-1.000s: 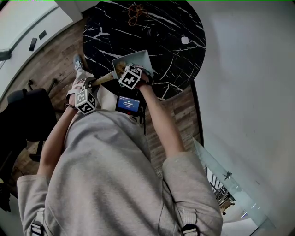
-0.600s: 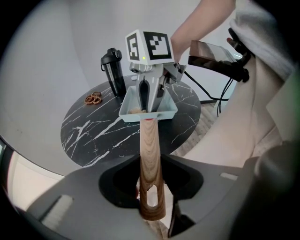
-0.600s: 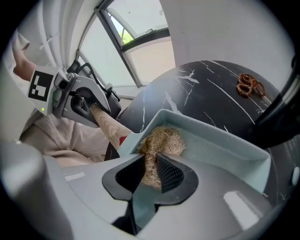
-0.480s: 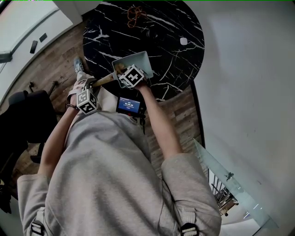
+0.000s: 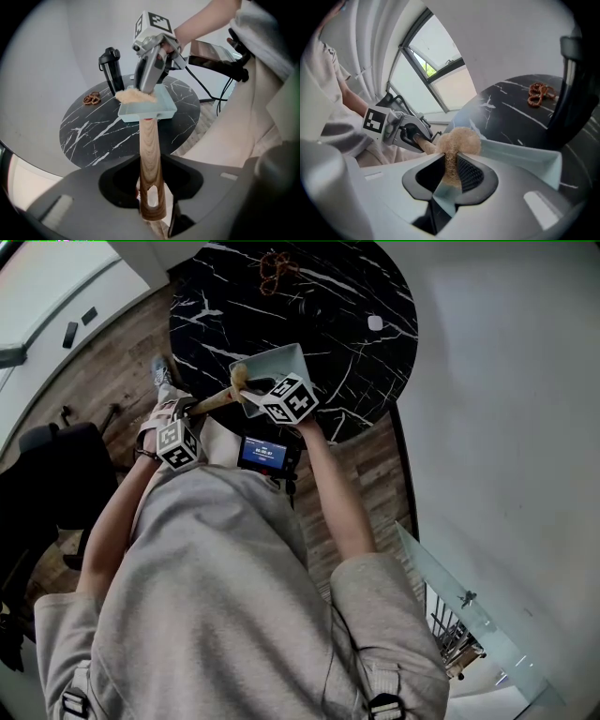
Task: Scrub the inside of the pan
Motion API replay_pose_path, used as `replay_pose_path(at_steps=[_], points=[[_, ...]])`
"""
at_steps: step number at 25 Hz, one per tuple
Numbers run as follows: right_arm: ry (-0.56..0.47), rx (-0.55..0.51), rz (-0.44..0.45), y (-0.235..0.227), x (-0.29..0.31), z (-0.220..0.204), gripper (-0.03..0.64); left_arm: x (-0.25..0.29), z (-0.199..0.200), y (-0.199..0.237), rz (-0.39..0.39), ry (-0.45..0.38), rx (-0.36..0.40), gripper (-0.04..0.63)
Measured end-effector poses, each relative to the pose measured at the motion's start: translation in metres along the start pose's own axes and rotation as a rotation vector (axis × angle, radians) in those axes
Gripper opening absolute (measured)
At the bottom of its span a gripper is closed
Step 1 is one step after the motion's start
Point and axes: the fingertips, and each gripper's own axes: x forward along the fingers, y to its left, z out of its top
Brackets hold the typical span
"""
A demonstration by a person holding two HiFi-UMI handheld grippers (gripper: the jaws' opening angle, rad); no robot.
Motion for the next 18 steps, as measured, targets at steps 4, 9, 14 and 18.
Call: replay_pose_path(at_steps=[4,9,14,18], points=[[0.083,-0.132,-0.243,-0.044,-0.036,-0.012,0.094,-0.001,-0.001,0.000,-0.001,-0.002,-0.002,0.129],[0.356,-0.284,-0.446,-0.093,-0.059,-0.056,0.094,-0.001,-0.001,-0.001,0.000,-0.006,-0.005,0.129],[0.507,-0.332,-0.465,-0.103,-0.050,-0.086,0.095,0.001,-0.002,0.000,-0.011,-0.003,-0.036,0.129],[0.525,-0.288,-0.458,-0.101,-0.044,-0.100,0.095,0.001,-0.002,-0.001,-0.022,0.006,-0.061,0.129]])
